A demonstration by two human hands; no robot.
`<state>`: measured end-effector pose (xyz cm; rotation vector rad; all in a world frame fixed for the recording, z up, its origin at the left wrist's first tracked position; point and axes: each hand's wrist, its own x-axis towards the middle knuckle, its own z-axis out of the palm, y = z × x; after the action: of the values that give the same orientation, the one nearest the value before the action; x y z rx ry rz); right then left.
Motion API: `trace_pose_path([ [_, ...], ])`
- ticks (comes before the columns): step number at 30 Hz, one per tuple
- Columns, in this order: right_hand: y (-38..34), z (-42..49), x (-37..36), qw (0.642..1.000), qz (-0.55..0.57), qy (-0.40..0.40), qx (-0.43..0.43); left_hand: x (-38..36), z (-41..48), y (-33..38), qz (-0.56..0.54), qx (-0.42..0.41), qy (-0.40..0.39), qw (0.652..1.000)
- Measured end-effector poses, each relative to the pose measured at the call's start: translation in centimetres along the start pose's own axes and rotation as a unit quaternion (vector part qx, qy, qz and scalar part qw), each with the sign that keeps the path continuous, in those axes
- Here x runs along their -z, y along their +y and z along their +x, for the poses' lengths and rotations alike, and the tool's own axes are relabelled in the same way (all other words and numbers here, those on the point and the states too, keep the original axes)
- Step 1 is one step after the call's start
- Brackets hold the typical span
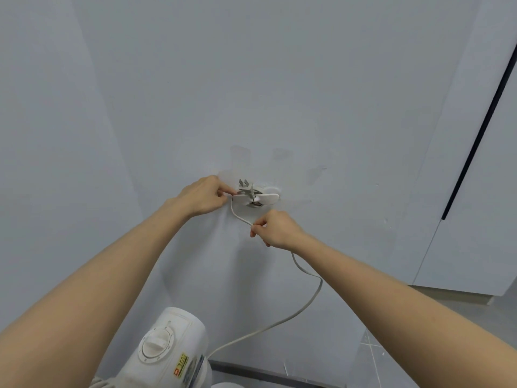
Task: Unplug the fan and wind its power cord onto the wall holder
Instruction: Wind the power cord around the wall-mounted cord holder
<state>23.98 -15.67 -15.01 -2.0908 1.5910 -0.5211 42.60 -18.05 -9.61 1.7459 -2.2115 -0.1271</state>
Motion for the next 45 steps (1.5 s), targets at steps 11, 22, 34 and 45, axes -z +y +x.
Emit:
trace_pose_path([
  [11, 1.9, 0.6, 0.8, 0.983, -0.094, 0.138, -0.073, -1.3, -0.3, -1.1, -0.189, 0.004, 0.024, 0.982],
  [22, 3.8, -0.4, 4.2, 0.969, -0.139, 0.192, -0.07, -2.9, -0.3, 0.5, -0.125, 0.038, 0.082, 0.988],
  [34, 4.1, -3.0, 8.8, 0.776, 0.582, 0.059, -0.237, -2.5, -0.8, 2.0, -0.072, 0.101, 0.099, 0.987],
  [45, 0.8, -1.9, 9.1, 0.796, 0.581, 0.07, -0.158, -0.1, -0.8, 1.9, -0.111, 0.072, 0.112, 0.985],
])
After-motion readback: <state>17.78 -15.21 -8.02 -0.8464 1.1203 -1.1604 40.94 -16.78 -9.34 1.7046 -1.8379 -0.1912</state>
